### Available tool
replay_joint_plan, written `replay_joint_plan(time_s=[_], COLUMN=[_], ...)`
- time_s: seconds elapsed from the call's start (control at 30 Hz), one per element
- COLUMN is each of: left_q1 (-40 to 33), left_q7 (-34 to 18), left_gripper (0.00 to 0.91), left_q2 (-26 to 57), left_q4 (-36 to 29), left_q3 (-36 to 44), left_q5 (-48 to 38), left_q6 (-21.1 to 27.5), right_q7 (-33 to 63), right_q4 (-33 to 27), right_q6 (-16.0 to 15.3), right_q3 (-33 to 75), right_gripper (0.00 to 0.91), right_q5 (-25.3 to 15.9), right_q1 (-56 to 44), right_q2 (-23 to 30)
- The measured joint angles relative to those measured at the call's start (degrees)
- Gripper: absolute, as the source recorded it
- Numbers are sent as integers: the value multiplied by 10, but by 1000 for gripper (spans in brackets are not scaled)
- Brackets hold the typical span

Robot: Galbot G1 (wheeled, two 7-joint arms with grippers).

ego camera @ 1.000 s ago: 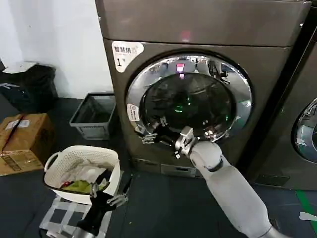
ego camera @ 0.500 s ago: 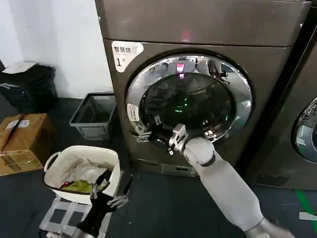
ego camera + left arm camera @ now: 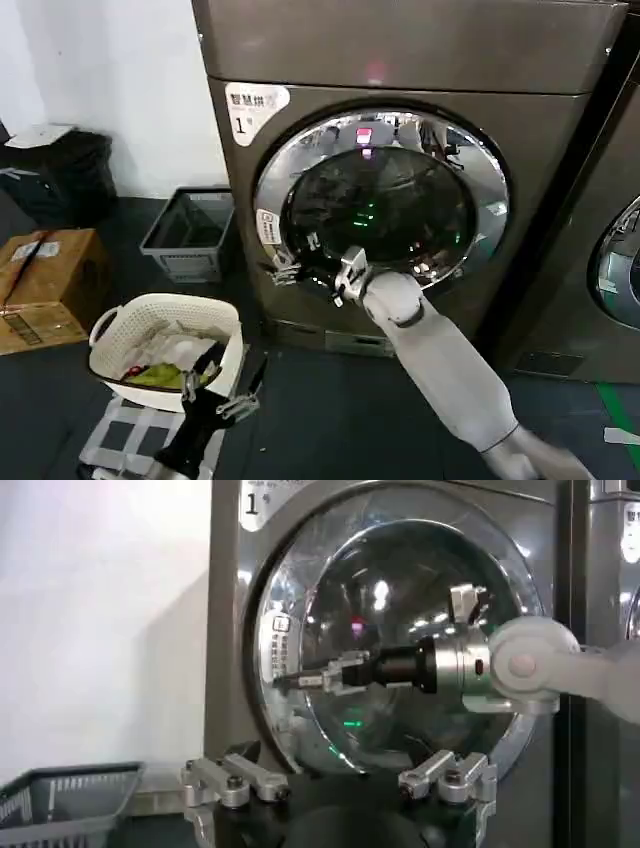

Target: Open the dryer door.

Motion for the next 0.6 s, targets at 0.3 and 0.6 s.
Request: replay_joint_plan(time_s=[0.3, 0.6], left_q1=[0, -3], left_q7=[1, 1], left_gripper=[907, 907], left_q2=[1, 3], left_q4=[-2, -3], left_q3=[-2, -2], left_q5=[-2, -4], left_q6=[1, 7], right_q7=[-45, -119], right_q4=[3, 49], right_q6=[6, -10], right_q3=[-1, 15], right_gripper=[907, 907], right_q5=[26, 35], right_q1=[3, -26], right_q2=[0, -30])
